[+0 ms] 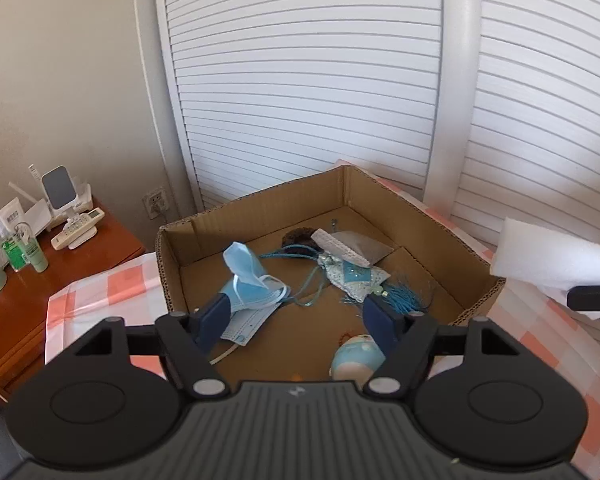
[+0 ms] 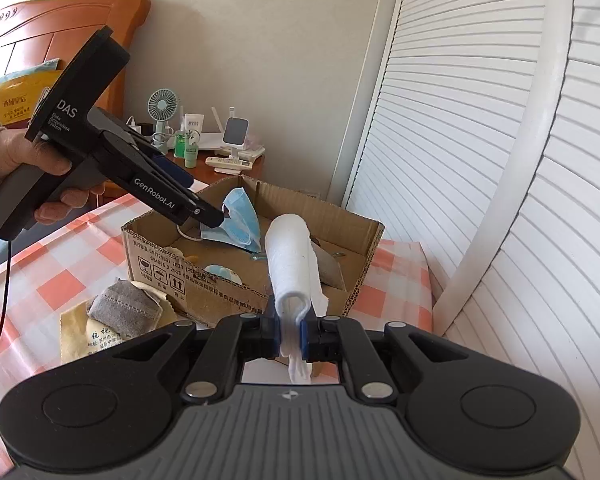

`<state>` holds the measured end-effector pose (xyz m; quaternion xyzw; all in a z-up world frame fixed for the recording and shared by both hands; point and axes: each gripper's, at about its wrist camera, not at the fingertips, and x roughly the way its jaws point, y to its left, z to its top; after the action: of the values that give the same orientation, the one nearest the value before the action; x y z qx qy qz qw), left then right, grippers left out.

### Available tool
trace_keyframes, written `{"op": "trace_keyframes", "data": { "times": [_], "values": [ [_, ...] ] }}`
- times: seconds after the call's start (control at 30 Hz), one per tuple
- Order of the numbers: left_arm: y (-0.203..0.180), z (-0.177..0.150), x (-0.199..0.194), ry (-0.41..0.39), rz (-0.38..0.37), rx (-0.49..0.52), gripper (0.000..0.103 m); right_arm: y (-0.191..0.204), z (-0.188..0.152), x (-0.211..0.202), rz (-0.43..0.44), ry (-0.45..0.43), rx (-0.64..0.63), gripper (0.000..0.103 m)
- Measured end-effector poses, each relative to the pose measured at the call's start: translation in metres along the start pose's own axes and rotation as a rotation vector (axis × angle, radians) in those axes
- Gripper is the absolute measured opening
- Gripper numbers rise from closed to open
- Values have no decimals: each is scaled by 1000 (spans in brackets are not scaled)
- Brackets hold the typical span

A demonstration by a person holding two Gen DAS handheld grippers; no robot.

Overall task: Organize soft objects
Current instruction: 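Carry the earplug and tissue pad into the box and open both grippers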

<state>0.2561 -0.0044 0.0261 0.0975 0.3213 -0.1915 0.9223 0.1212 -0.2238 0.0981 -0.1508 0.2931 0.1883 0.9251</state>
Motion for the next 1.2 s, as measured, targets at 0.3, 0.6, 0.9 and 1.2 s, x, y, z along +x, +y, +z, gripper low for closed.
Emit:
{"op": "trace_keyframes", "data": {
  "times": [0.3,0.6,0.9,1.2],
  "values": [
    [-8,-30,-33,40,86,-15,97,-5,18,29,15,15,8,11],
    [-23,-58,-73,36,103,-142,100,-3,60,74,3,15,-11,11],
    [-36,-104,-100,89,214,-191,100,1,109,138,-12,36,-3,12],
    [-28,-116,-117,81,256,-220,100,9,101,141,13,58,71,99]
  ]
}}
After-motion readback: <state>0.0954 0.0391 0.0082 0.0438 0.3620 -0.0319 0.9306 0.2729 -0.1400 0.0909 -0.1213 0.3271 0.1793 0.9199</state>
